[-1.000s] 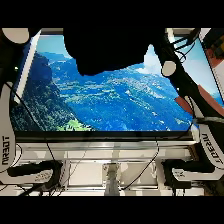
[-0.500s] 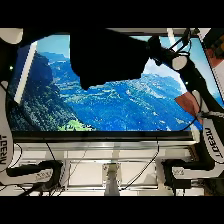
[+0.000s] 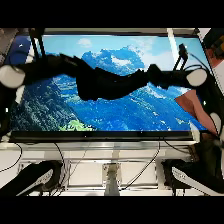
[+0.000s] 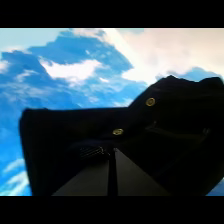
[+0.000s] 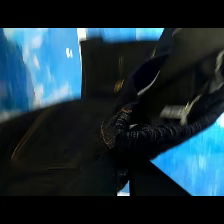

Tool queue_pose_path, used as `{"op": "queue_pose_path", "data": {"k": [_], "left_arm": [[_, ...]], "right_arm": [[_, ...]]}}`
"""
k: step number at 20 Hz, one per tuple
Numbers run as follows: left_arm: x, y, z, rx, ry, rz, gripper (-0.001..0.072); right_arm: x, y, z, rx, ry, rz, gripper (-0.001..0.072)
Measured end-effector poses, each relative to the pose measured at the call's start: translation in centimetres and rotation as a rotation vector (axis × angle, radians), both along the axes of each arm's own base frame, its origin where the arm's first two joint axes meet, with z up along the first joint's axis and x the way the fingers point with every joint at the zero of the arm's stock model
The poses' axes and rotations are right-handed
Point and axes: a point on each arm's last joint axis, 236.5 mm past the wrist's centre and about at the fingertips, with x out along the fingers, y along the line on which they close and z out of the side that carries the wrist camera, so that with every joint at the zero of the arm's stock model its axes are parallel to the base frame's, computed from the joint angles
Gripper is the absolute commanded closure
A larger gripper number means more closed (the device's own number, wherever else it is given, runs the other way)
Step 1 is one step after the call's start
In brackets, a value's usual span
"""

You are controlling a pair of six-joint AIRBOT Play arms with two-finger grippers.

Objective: Fold the clothes and pants, and hang the long-sleeved shirts on hangers.

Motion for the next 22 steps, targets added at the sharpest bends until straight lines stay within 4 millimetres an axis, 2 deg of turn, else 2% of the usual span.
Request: {"op": "queue_pose_path", "data": {"k": [3,5,8,11,13,15,17,20,22], "left_arm": [[-4.1,-2.2,-1.2,-0.035,0.035,-0.046,0.07],[-6.3,-3.1,-2.1,-0.036,0.05,-0.051,0.07],[-8.7,-3.1,-3.6,-0.022,0.097,-0.004,0.07],[-10.1,-2.6,-4.3,0.021,0.096,0.041,0.0701],[-9.9,-2.0,-4.6,0.034,0.089,0.089,0.07],[-8.8,-2.0,-4.6,0.024,0.069,0.123,0.07],[-7.1,-2.5,-4.6,0.019,0.055,0.147,0.07],[-3.7,-3.6,-4.8,0.019,0.055,0.181,0.07],[-1.0,-4.9,-4.4,0.004,0.033,0.191,0.07]], "right_arm": [[-4.4,1.2,-0.8,0.021,0.051,0.018,0.068],[-6.9,1.3,-1.1,0.035,0.074,0.005,0.068],[-10.5,0.5,-1.9,0.047,0.127,-0.038,0.0679],[-14.0,-1.0,-3.3,0.035,0.219,-0.103,0.0678],[-16.1,-2.2,-4.3,0.013,0.295,-0.15,0.0677],[-16.9,-3.5,-5.0,-0.003,0.339,-0.209,0.0677],[-16.1,-4.8,-4.8,0.011,0.329,-0.292,0.0677],[-12.9,-7.3,-3.9,0.077,0.253,-0.446,0.0677],[-11.1,-8.9,-4.1,0.101,0.235,-0.526,0.0676]]}}
